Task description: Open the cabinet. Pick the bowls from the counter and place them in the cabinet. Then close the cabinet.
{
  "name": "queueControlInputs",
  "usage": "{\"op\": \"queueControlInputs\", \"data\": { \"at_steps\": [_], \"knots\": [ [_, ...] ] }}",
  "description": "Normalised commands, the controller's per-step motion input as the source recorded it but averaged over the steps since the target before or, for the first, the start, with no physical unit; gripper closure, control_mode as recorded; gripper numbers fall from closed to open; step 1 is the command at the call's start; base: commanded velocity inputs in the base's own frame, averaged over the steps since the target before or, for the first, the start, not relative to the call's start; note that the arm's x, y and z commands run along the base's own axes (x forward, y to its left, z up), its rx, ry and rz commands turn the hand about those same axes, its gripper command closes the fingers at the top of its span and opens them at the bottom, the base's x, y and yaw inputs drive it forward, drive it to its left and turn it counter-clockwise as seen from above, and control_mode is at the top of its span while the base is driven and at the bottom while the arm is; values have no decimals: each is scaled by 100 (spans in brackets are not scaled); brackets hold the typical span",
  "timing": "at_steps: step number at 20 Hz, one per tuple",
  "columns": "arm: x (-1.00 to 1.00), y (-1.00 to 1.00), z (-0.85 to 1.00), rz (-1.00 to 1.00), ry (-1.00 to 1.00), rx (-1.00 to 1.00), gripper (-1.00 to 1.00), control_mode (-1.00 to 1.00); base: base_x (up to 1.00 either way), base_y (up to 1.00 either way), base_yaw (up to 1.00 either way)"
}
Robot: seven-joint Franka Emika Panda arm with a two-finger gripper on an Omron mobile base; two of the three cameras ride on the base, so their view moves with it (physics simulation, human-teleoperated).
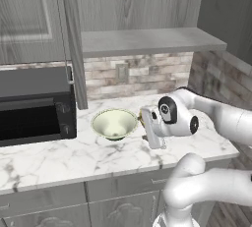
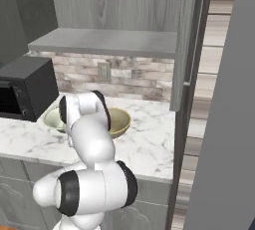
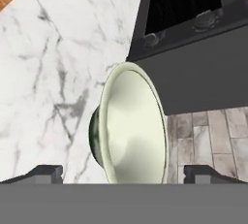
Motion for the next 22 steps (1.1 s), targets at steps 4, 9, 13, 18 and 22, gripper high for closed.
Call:
{"op": "queueControlInputs", "data": {
  "at_steps": [4,9,13,18,22],
  "knots": [
    [29,33,-12,1,4,-3,-100,-100,0,0,0],
    [32,29,-16,0,0,-8,-100,-100,0,0,0],
    [16,5,-19,0,0,-3,-100,-100,0,0,0],
    [8,9,-29,0,1,0,-100,-100,0,0,0],
    [15,10,-31,0,3,0,-100,-100,0,0,0]
  ]
}}
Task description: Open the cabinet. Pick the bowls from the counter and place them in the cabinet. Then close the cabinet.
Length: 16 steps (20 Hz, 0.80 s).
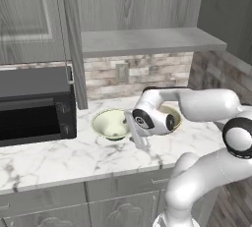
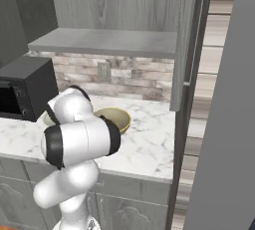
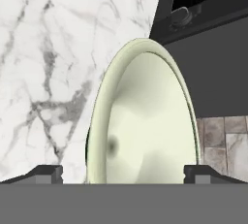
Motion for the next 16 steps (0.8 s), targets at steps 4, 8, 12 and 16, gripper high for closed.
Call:
{"op": "queueControlInputs", "data": {
  "at_steps": [4,8,12,16],
  "knots": [
    [24,9,-22,0,0,-1,-100,-100,0,0,0],
    [21,7,-21,0,0,-1,-100,-100,0,0,0],
    [29,17,-31,0,3,0,-100,-100,0,0,0],
    [36,34,-18,0,4,0,100,-100,0,0,0]
  ]
}}
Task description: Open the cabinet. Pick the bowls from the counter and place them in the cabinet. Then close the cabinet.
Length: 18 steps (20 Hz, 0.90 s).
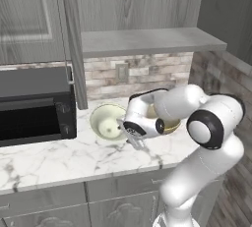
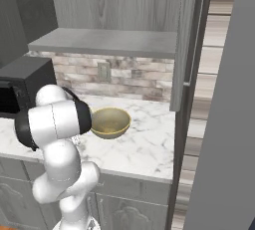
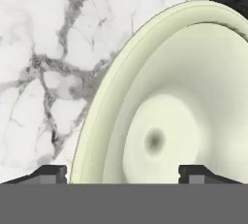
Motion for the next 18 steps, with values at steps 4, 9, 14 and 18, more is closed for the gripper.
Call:
{"op": "queueControlInputs", "data": {
  "at_steps": [4,9,14,18],
  "knots": [
    [9,10,0,0,0,-2,100,-100,0,0,0],
    [0,0,0,0,-3,0,100,-100,0,0,0],
    [-26,-22,22,0,-6,3,100,-100,0,0,0],
    [-53,-35,77,0,-7,12,100,-100,0,0,0]
  ]
}}
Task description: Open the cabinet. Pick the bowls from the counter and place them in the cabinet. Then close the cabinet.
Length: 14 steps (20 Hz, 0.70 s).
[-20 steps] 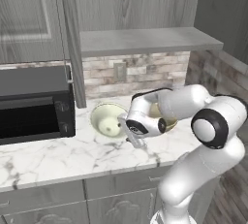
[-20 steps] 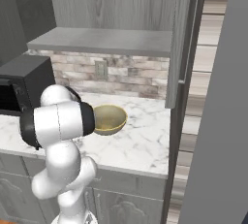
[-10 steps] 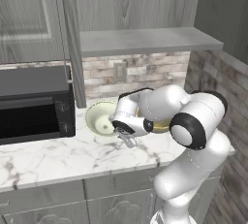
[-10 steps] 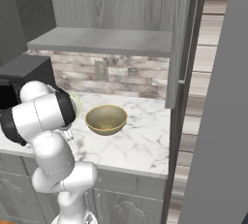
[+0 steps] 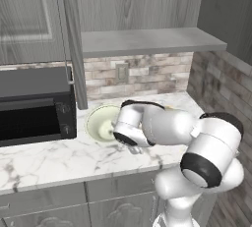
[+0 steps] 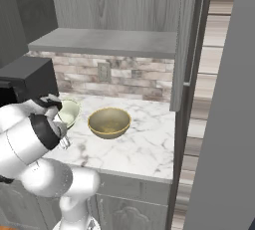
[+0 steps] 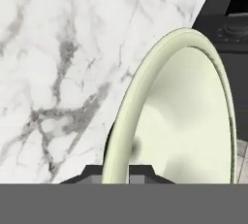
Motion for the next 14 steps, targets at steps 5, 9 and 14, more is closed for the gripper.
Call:
{"op": "queueControlInputs", "data": {
  "at_steps": [5,9,14],
  "knots": [
    [-54,-42,100,0,0,19,100,-100,0,0,0],
    [-59,-56,100,-1,0,24,100,-100,0,0,0],
    [-55,-62,100,-3,0,27,100,-100,0,0,0]
  ]
}}
